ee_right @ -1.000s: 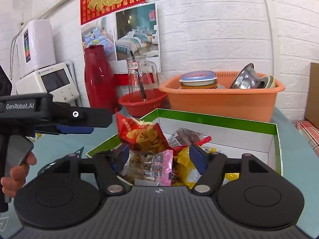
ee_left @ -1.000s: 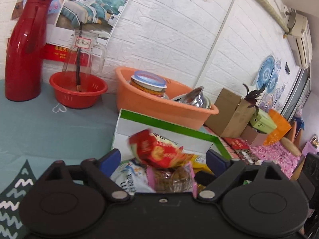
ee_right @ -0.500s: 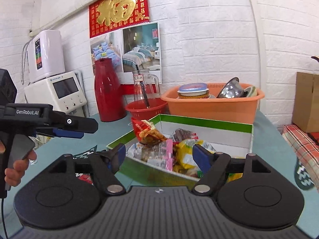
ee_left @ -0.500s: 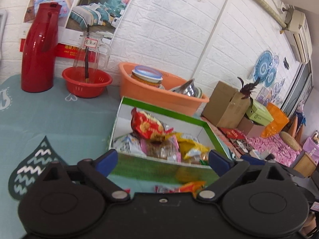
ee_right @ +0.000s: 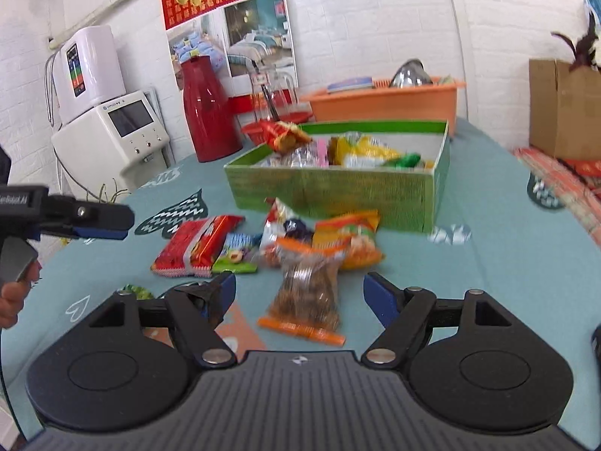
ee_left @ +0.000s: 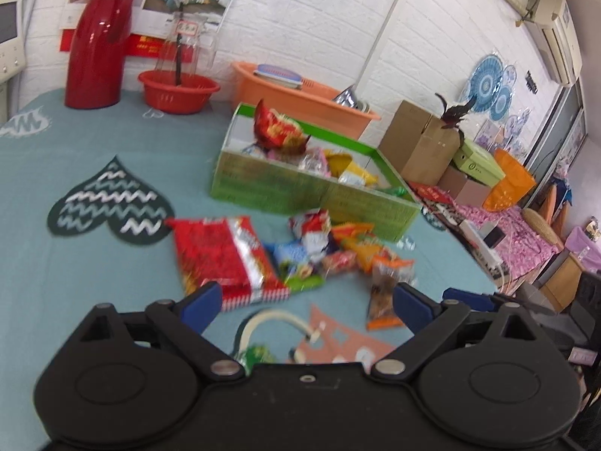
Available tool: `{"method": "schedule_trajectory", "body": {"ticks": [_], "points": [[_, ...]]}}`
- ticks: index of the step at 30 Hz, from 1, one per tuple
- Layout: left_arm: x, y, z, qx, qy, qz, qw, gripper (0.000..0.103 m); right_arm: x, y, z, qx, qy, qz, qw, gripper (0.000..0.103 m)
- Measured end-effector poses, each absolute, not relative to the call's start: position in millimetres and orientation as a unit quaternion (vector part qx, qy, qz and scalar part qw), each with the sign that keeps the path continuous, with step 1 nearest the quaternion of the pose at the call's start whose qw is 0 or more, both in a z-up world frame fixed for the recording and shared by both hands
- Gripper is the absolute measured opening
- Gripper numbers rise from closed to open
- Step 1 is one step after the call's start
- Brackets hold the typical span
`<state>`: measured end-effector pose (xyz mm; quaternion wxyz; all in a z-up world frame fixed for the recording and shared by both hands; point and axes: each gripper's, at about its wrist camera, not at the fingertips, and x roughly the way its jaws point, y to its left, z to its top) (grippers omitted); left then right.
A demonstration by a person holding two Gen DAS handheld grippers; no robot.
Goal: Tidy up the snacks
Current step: 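Grasp the clear bag of brown snacks with orange tag using the right tool, then carry the clear bag into the green box and open the right tool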
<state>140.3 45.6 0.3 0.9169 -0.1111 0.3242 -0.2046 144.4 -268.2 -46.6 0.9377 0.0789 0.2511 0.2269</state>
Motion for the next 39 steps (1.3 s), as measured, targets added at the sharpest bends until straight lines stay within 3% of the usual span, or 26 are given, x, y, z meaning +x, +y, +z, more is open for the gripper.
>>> {"method": "schedule_trajectory", "body": {"ticks": [7, 22, 27, 28, 29, 30, 31, 33, 39], "points": [[134, 42, -13, -0.133, 0.343, -0.225, 0.902, 0.103, 149, -256, -63, 0.066, 0.284, 0.22, 0.931, 0.103], [194, -69, -32, -0.103, 0.362, -0.332, 0.865, 0.103, 163, -262, -72, 0.066, 0.293, 0.24, 0.923, 0.103], [212, -66, -46, -0.119, 0.386, -0.318, 0.858, 0.087, 171, -259, -72, 0.063, 0.291, 0.245, 0.922, 0.101], [215, -65, -49, -0.123, 0.391, -0.317, 0.855, 0.078, 173, -258, -72, 0.063, 0.292, 0.246, 0.922, 0.1], [218, -64, -52, -0.126, 0.396, -0.316, 0.853, 0.065, 175, -257, -73, 0.061, 0.289, 0.246, 0.923, 0.096], [221, -64, -56, -0.129, 0.404, -0.315, 0.849, 0.059, 176, -256, -73, 0.058, 0.289, 0.245, 0.924, 0.082], [220, -62, -56, -0.129, 0.397, -0.312, 0.853, 0.063, 176, -255, -72, 0.054, 0.289, 0.244, 0.924, 0.074], [218, -60, -51, -0.133, 0.398, -0.309, 0.853, 0.056, 174, -255, -70, 0.05, 0.287, 0.25, 0.923, 0.056], [204, -57, -7, -0.129, 0.345, -0.328, 0.87, 0.052, 156, -260, -39, 0.03, 0.229, 0.26, 0.938, 0.053]]}}
